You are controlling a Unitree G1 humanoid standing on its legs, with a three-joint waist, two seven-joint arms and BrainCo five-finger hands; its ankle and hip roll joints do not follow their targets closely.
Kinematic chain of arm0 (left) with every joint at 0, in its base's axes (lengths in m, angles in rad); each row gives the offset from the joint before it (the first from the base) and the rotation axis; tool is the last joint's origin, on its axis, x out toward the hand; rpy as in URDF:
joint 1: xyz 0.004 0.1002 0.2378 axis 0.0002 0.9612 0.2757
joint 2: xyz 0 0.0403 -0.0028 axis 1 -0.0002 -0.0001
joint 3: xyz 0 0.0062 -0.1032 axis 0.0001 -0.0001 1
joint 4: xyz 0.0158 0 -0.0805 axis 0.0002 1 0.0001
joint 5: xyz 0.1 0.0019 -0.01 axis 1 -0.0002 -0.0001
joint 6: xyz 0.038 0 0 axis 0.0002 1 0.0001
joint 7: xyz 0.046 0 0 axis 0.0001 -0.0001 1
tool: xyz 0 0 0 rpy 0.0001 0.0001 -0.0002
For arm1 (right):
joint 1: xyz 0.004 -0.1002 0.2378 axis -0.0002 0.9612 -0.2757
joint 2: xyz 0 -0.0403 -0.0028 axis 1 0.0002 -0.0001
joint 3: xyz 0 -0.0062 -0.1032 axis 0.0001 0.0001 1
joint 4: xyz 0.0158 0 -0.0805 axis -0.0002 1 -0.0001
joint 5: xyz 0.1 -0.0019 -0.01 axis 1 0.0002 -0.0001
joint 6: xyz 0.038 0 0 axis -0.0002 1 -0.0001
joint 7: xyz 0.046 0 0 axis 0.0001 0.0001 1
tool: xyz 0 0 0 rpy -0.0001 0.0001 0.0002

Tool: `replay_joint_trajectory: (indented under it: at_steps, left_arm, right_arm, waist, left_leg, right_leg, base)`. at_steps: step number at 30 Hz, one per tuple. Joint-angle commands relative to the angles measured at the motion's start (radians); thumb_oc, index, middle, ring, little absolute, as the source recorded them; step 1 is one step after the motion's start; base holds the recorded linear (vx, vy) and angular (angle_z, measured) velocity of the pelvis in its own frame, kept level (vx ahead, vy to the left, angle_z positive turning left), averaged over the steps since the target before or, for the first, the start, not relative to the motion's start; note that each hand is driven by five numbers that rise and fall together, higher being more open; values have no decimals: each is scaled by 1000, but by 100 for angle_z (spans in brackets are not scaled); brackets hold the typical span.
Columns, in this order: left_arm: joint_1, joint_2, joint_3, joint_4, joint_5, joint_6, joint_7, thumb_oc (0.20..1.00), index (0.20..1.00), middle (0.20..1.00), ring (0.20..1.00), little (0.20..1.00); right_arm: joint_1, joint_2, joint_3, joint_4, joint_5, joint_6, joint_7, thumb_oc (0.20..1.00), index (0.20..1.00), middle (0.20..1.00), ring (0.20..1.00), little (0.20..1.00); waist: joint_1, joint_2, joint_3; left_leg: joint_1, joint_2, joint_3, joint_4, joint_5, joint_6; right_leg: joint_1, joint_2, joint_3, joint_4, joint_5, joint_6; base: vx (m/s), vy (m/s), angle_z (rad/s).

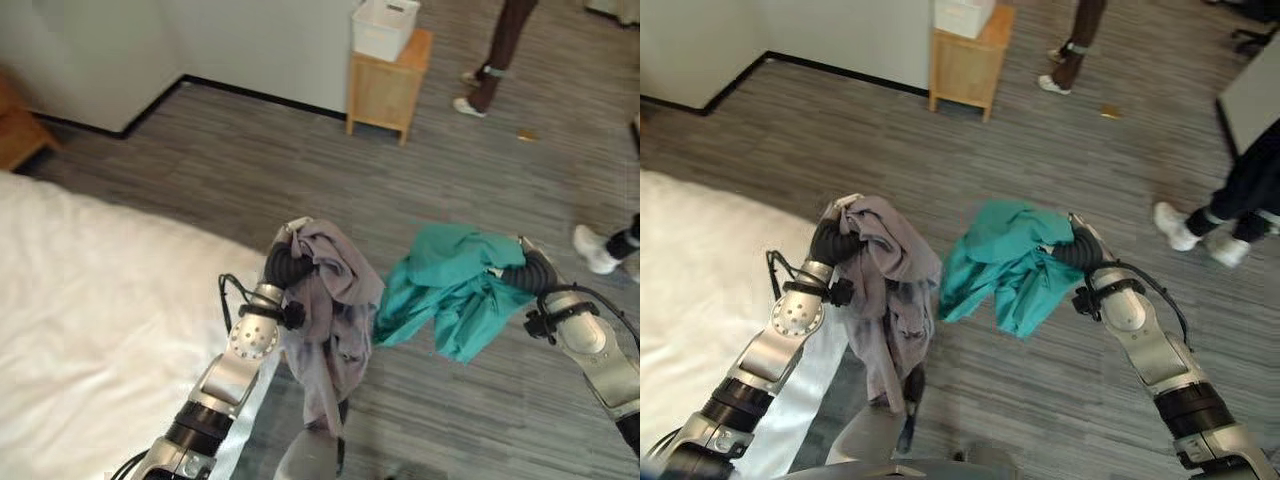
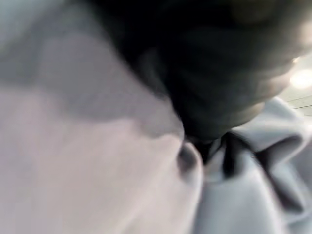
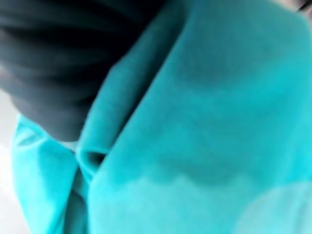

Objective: Pick up bed clothes into laundry basket.

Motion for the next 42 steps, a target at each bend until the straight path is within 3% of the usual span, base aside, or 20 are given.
replay_joint_trajectory:
  at_steps: [1,3,5,12,15,17,18,19,20,22,26,27,28,31,34,36,37,38,39,42]
  left_arm:
    - [-157,15,-12,-20,-5,-54,23,200,200,200,200,200]
    - [-171,9,-19,-19,-2,-57,20,200,200,200,200,200]
    - [-164,-2,-27,-19,-8,-68,4,200,200,200,200,200]
    - [-141,4,-4,-7,-21,-83,-13,200,200,200,200,200]
    - [-95,-17,5,-5,-42,-86,-32,200,200,200,200,200]
    - [-83,-20,5,4,-65,-82,-43,200,200,200,200,200]
    - [-86,-20,3,1,-70,-79,-40,200,200,200,200,200]
    - [-86,-19,3,1,-70,-79,-40,200,200,200,200,200]
    - [-97,-22,2,-1,-70,-72,-29,200,200,200,200,200]
    - [-106,-28,-6,-3,-76,-71,-23,200,200,200,200,200]
    - [-109,-42,-11,-3,-78,-71,-22,200,200,200,200,200]
    - [-103,-46,-11,0,-68,-70,-18,200,200,200,200,200]
    - [-99,-49,-20,8,-53,-68,-17,200,200,200,200,200]
    - [-94,-50,-26,14,-51,-71,-11,200,200,200,200,200]
    - [-82,-35,-34,15,-49,-60,-10,200,200,200,200,200]
    - [-98,-25,-41,20,-52,-51,11,200,200,200,200,200]
    - [-98,-26,-41,20,-52,-51,11,200,200,200,200,200]
    - [-100,-26,-41,24,-46,-40,20,200,200,200,200,200]
    - [-131,-20,-59,43,-28,-35,26,200,200,200,200,200]
    - [-179,-19,-83,57,-27,-37,34,200,200,200,200,200]
  right_arm:
    - [-132,-4,-84,-15,-24,-32,-65,200,200,200,200,200]
    - [-123,-2,-96,-25,-26,-28,-65,200,200,200,200,200]
    - [-89,1,-115,-24,-31,-29,-68,200,200,200,200,200]
    - [-72,29,-97,0,-40,-18,-73,200,200,200,200,200]
    - [-44,44,-85,26,-39,-24,-61,200,200,200,200,200]
    - [-68,44,-53,53,-15,-31,-55,200,200,200,200,200]
    - [-85,36,-40,55,-9,-34,-58,200,200,200,200,200]
    - [-88,37,-38,57,-8,-35,-59,200,200,200,200,200]
    - [-120,20,-25,62,0,-33,-65,200,200,200,200,200]
    - [-150,0,-10,76,1,-28,-70,200,200,200,200,200]
    - [-166,-11,-2,102,10,-22,-63,200,200,200,200,200]
    - [-163,-17,2,113,10,-27,-66,200,200,200,200,200]
    - [-173,-28,12,141,6,-31,-71,200,200,200,200,200]
    - [-209,-16,34,159,-9,-25,-74,200,200,200,200,200]
    - [-224,5,62,200,-45,-19,-81,200,200,200,200,200]
    - [-226,22,64,195,-48,-13,-80,200,200,200,200,200]
    - [-227,21,65,195,-48,-13,-80,200,200,200,200,200]
    - [-233,27,68,200,-47,-8,-81,200,200,200,200,200]
    - [-251,32,67,212,-48,-6,-78,200,200,200,200,200]
    - [-279,9,70,214,-45,-4,-76,200,200,200,200,200]
  waist:
    - [-21,55,-21]
    - [-49,68,-15]
    - [-122,69,-8]
    - [-154,85,-24]
    - [-152,89,-66]
    - [-134,101,-67]
    - [-119,80,-53]
    - [-118,90,-54]
    - [-77,63,-24]
    - [-42,36,3]
    - [2,51,11]
    - [21,61,5]
    - [49,84,-15]
    - [83,85,-33]
    - [138,64,-71]
    - [132,48,-65]
    - [132,46,-68]
    - [121,55,-64]
    - [74,99,-59]
    - [20,114,-36]
  left_leg:
    - [63,33,-76,-133,49,-35]
    - [97,33,-107,-139,22,-41]
    - [198,22,-183,-142,-66,-68]
    - [321,85,-234,-142,-183,-105]
    - [341,122,-222,-11,-112,-143]
    - [276,131,-202,221,-15,-177]
    - [219,116,-203,348,60,-177]
    - [209,127,-204,377,36,-178]
    - [102,81,-198,592,31,-150]
    - [-24,29,-180,672,4,-135]
    - [-137,8,-145,508,-34,-121]
    - [-143,0,-121,336,-21,-114]
    - [-149,24,-86,72,79,-119]
    - [-173,5,7,-66,145,-112]
    - [-117,-30,-19,-92,150,-56]
    - [-69,-39,-15,-91,128,-30]
    - [-70,-40,-15,-94,126,-29]
    - [-34,-33,-27,-104,117,-18]
    - [46,5,-63,-127,94,-15]
    - [130,15,-125,-142,55,-28]
  right_leg:
    - [86,15,-170,-270,368,-36]
    - [39,-7,-206,-288,313,-75]
    - [-71,-17,-225,-612,263,-149]
    - [-112,-56,-306,-839,384,-123]
    - [-35,-42,-323,-829,389,-163]
    - [46,-14,-340,-864,358,-189]
    - [70,-24,-335,-868,350,-209]
    - [74,-11,-334,-871,343,-208]
    - [142,-19,-305,-891,318,-228]
    - [190,-40,-275,-895,300,-233]
    - [246,-13,-225,-910,261,-224]
    - [271,3,-206,-917,235,-221]
    - [322,32,-193,-921,190,-225]
    - [426,54,-174,-920,129,-234]
    - [432,74,-173,-766,134,-216]
    - [361,53,-185,-559,251,-116]
    - [358,52,-184,-556,248,-115]
    - [317,33,-194,-439,331,-65]
    - [198,27,-232,-251,359,-56]
    - [72,-7,-273,-295,294,-107]
  base:
    - [407,43,42]
    - [418,-40,53]
    - [746,-229,67]
    - [453,-216,63]
    - [399,-195,60]
    - [334,-245,7]
    - [210,-198,-38]
    - [290,-279,-87]
    - [322,-229,-90]
    - [354,-207,-78]
    - [300,-26,-54]
    - [725,-12,-60]
    - [754,-20,-53]
    - [559,-37,-34]
    - [528,-7,-22]
    - [296,-4,-60]
    - [230,1,-35]
    - [374,43,-5]
    - [549,57,16]
    - [463,-38,89]
